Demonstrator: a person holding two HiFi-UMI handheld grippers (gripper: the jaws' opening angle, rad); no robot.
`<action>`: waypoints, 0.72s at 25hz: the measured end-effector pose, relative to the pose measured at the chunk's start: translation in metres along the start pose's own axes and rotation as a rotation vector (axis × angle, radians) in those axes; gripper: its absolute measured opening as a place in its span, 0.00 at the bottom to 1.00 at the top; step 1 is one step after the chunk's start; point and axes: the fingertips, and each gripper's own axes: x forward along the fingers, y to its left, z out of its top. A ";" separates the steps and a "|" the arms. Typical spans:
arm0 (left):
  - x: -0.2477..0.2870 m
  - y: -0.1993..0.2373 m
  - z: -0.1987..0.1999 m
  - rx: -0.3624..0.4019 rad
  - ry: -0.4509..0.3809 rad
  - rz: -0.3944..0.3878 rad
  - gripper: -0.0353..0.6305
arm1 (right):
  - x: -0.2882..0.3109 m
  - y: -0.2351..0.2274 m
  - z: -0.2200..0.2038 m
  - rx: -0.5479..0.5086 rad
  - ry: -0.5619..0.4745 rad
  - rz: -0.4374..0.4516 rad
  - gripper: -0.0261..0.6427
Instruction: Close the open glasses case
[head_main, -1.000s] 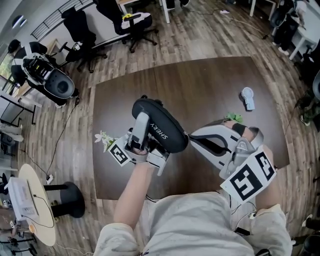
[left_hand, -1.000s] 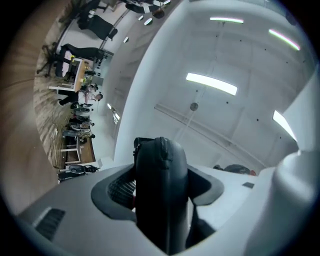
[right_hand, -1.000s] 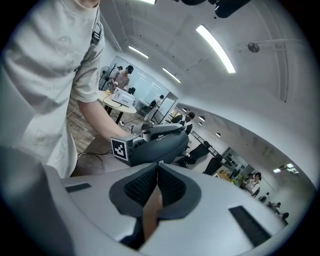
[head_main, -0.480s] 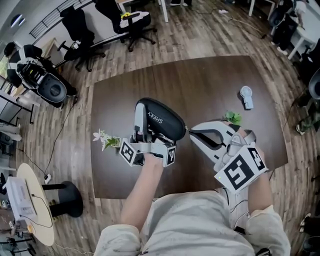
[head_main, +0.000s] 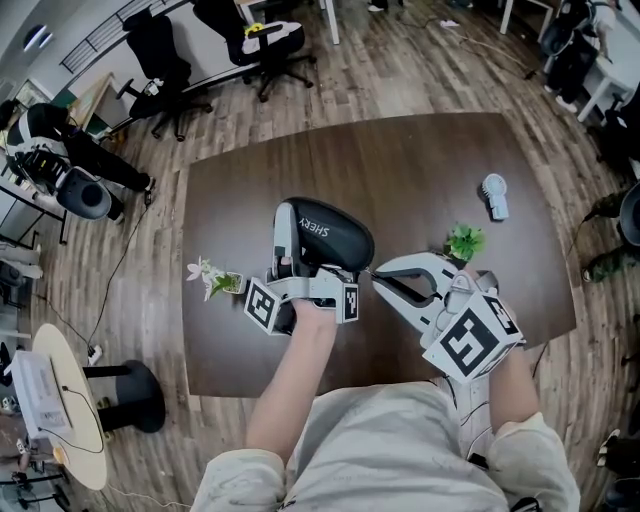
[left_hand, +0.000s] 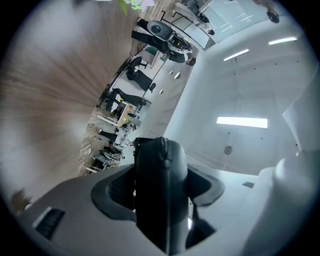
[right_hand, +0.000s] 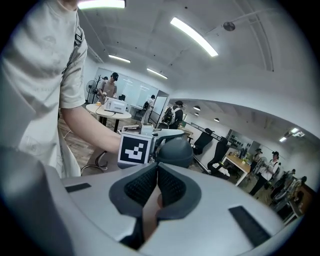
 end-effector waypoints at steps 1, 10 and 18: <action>0.000 0.000 -0.002 0.009 0.007 0.003 0.48 | 0.002 0.003 -0.001 0.008 -0.004 0.014 0.05; -0.001 0.004 -0.016 0.048 0.051 0.020 0.48 | 0.011 0.014 -0.005 0.049 -0.024 0.063 0.05; 0.001 -0.002 -0.023 0.090 0.083 0.003 0.48 | 0.007 0.014 -0.008 0.088 -0.037 0.064 0.06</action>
